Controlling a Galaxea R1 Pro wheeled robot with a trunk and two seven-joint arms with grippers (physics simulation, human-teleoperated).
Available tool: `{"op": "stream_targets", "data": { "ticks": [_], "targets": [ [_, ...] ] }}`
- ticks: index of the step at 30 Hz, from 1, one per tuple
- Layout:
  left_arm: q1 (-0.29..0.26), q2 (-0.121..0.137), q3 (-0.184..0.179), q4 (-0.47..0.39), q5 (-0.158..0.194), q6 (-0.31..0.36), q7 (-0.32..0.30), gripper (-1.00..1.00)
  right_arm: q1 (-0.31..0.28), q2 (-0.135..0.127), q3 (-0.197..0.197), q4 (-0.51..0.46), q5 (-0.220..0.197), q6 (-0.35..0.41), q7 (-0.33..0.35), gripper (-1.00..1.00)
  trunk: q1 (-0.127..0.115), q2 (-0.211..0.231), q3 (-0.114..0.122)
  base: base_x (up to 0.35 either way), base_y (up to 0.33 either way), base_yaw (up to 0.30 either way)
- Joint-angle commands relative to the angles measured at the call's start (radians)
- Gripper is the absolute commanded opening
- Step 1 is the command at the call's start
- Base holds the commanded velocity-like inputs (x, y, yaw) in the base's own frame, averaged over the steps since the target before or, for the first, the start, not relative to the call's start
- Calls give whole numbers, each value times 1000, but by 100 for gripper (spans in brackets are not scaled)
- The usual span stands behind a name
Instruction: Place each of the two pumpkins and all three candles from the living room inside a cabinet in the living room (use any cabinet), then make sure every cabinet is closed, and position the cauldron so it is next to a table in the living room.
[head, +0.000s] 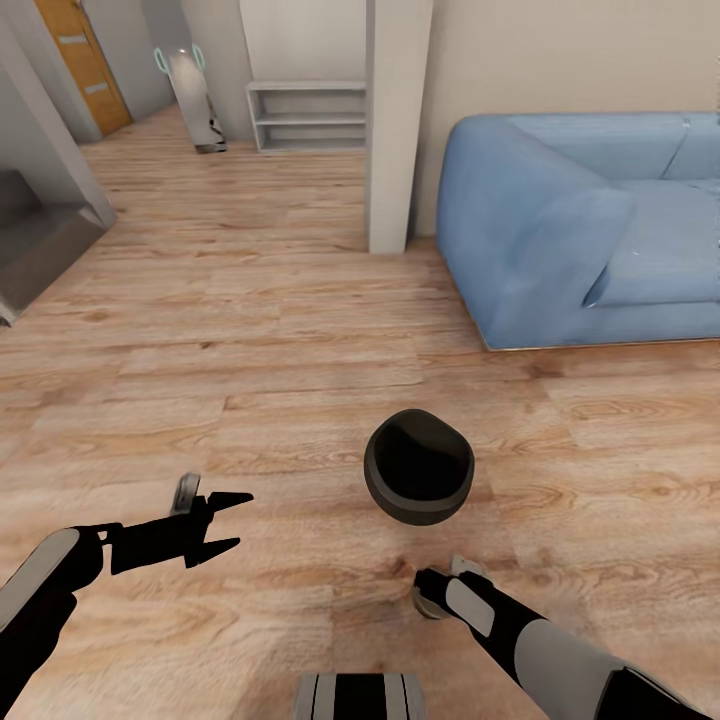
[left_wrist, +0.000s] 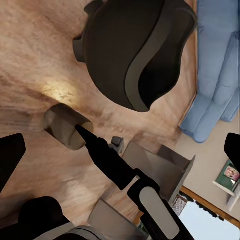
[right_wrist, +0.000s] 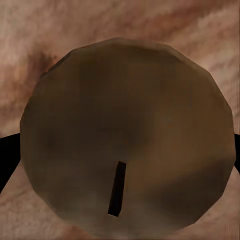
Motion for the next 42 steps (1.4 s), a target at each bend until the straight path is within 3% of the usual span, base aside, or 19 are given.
{"op": "stream_targets", "data": {
  "ticks": [1,11,36,42],
  "targets": [
    [0,1,0,-1,10,0,9,100,-1,0,6,-2,-6,3,-7,-100,-1,0,3,0,0,0],
    [-1,2,2,1,9,0,11,100,-1,0,6,-1,-6,8,-7,-100,-5,2,42,-1,0,0],
    [-1,6,6,3,7,0,12,100,-2,2,6,-9,-5,38,-19,-100,-16,8,139,-124,41,0],
    [-1,6,8,3,5,0,12,100,-2,3,6,-9,-4,38,-19,-100,-19,10,165,-18,9,183]
  ]
}}
